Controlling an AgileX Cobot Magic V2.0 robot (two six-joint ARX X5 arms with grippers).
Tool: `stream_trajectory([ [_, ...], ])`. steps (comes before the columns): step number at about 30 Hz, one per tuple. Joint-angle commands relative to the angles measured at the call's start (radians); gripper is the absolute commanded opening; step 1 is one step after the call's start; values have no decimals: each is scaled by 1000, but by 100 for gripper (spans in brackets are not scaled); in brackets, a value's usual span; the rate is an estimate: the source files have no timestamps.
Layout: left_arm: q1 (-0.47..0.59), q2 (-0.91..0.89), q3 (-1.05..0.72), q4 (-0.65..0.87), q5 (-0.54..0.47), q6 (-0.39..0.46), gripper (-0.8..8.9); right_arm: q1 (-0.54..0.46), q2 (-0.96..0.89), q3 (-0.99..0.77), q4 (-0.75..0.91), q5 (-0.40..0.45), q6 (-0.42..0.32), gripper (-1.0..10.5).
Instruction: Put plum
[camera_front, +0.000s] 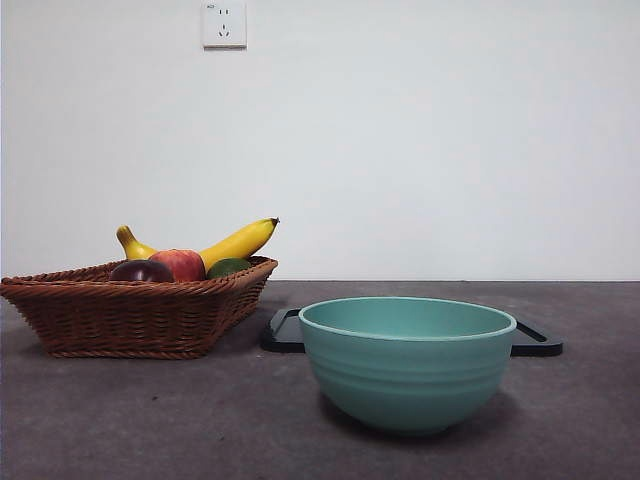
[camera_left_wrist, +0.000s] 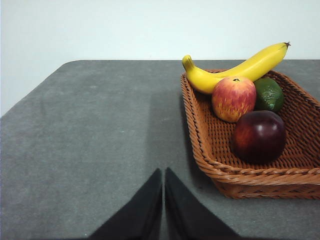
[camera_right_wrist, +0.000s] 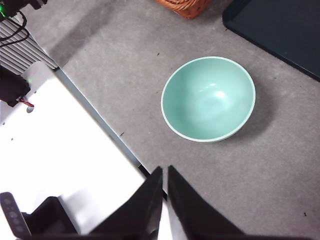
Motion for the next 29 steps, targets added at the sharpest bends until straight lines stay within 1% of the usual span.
stream_trajectory([
  [1,1,-2,-21,-20,1,-13,7,8,3,8,9,-3,-2,6],
  [29,1,-2,-21,-33,1,-13,7,8,3,8,10,-3,-2,6],
])
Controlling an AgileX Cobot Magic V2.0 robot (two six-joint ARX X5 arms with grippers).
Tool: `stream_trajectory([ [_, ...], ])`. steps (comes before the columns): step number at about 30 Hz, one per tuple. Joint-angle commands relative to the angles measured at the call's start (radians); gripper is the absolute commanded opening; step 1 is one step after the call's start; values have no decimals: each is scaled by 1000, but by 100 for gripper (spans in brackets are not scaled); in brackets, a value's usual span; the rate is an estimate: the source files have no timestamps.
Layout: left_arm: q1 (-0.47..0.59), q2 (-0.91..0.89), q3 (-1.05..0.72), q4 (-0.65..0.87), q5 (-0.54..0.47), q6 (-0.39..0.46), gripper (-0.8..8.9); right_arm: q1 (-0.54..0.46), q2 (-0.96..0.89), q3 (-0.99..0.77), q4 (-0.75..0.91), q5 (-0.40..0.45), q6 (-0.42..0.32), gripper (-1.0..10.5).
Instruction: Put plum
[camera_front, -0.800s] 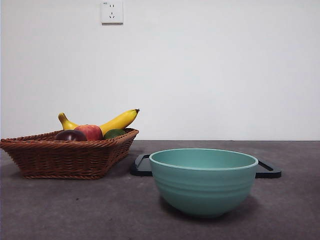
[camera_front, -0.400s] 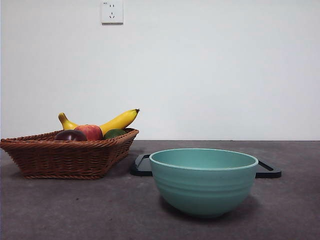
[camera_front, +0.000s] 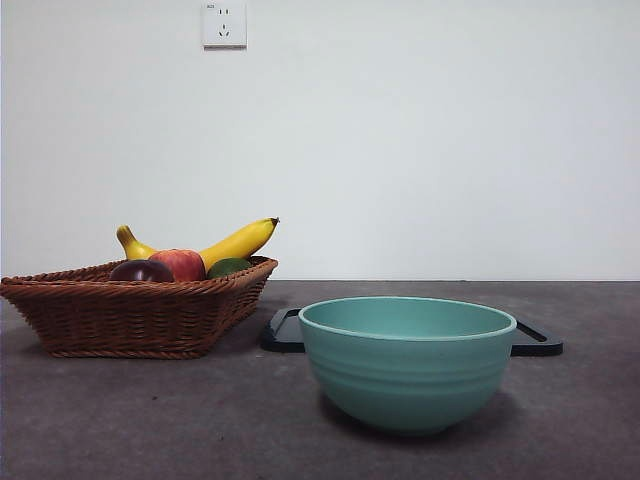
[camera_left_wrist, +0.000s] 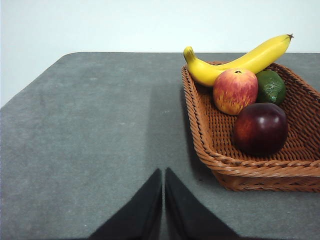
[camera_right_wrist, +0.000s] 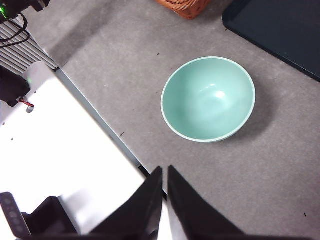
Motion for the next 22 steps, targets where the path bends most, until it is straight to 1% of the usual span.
stream_trajectory([
  [1,1,-2,-21,-6,1,-9,7,8,3,8,10,-3,-2,6],
  [6,1,-2,-21,-6,1,-9,7,5,-1,8,45,2,-7,6],
  [9,1,-2,-21,-6,1,-9,7,-44,-20,7,101,5,-78,6],
  [11,1,-2,-21,-6,1,-9,7,-103,-40,2,166,5,-118,6],
  [15,1,-2,-21,-6,1,-9,7,-268,-112,-48,342,5,-143,6],
  [16,1,-2,-21,-5,1,-9,7,-324,-142,-80,401,5,-148,6],
  [19,1,-2,-21,-6,1,-9,7,-443,-219,-183,538,6,-168,6],
  [22,1,-2,-21,-6,1,-9,7,-523,-304,-306,665,14,-193,6],
])
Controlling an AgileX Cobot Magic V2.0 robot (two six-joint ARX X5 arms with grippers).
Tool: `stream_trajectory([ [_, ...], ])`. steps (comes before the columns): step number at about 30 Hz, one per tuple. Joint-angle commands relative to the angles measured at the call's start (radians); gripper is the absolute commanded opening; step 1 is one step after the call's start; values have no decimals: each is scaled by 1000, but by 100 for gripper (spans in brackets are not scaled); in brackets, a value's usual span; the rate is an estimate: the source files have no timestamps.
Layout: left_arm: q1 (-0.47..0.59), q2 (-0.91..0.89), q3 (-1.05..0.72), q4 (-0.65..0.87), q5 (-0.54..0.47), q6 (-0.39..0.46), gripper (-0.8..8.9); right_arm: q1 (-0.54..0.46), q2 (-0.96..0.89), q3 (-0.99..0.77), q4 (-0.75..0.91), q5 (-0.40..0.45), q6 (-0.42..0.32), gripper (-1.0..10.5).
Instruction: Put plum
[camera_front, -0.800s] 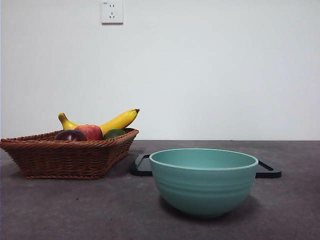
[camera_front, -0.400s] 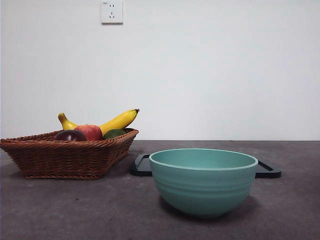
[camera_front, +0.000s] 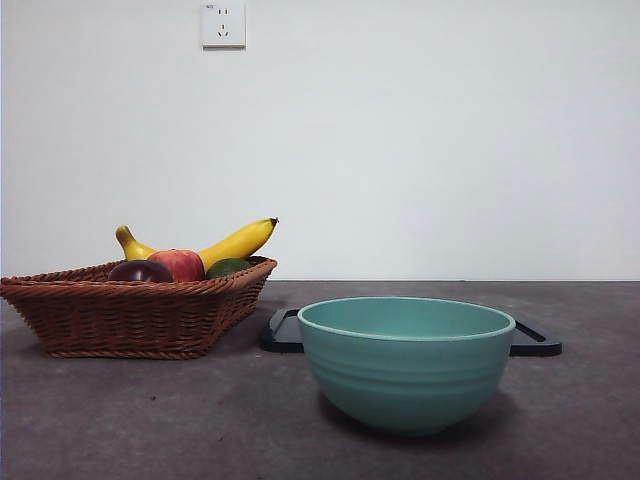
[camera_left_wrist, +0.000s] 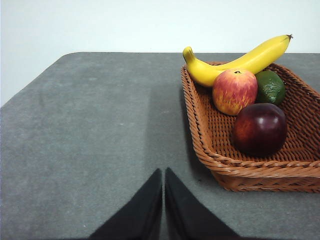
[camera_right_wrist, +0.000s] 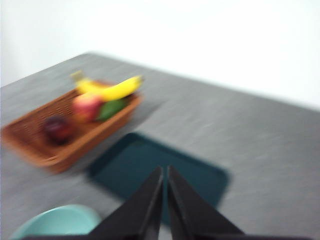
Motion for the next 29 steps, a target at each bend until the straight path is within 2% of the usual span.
stream_trajectory([
  [1,1,-2,-21,-6,1,-7,7,-63,-77,-121,127,23,-41,6],
  [7,1,-2,-21,-5,1,-8,7,-120,-237,-354,325,163,-34,6],
  [13,1,-2,-21,-5,1,-8,7,-129,-344,-512,436,248,-15,6],
  [24,1,-2,-21,-6,1,-7,7,-129,-425,-666,452,285,43,6],
  [29,1,-2,-21,-6,1,-8,7,-130,-438,-668,380,291,49,6],
])
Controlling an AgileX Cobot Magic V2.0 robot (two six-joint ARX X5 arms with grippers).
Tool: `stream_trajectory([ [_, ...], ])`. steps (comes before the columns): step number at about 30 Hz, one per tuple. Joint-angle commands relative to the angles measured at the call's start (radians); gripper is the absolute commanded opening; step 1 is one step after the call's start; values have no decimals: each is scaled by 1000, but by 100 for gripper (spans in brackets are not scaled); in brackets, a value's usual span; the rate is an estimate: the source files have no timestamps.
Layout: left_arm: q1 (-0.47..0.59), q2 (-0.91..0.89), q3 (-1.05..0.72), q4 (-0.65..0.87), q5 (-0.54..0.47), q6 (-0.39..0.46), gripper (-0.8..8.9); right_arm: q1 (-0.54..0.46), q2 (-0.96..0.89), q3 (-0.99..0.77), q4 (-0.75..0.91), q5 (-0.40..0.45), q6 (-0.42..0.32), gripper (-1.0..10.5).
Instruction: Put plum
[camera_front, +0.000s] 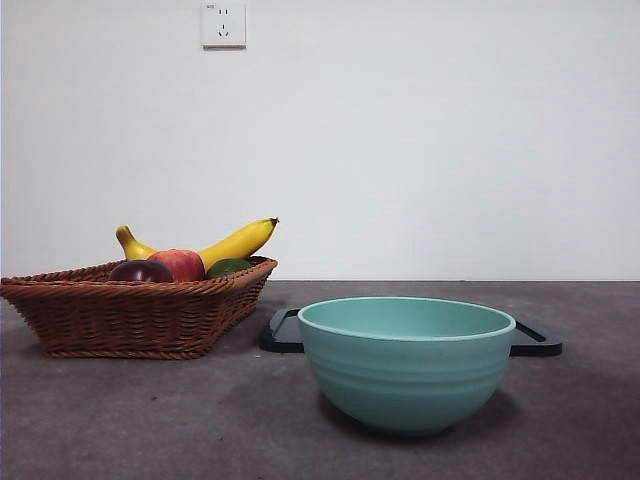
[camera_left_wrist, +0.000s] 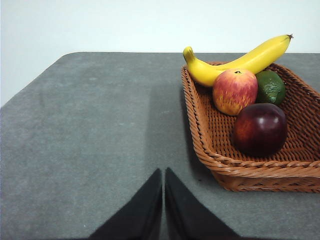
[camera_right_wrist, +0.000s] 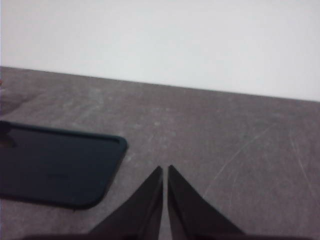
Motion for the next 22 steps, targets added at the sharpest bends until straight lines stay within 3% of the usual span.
stream_trajectory([
  [1,1,-2,-21,-5,1,-7,7,-2,-3,-5,-27,12,23,6],
  [6,1,-2,-21,-5,1,-8,7,-2,-3,-5,-131,28,32,6],
  [22,1,-2,-21,-5,1,-7,7,-2,-3,-5,-109,23,32,6],
])
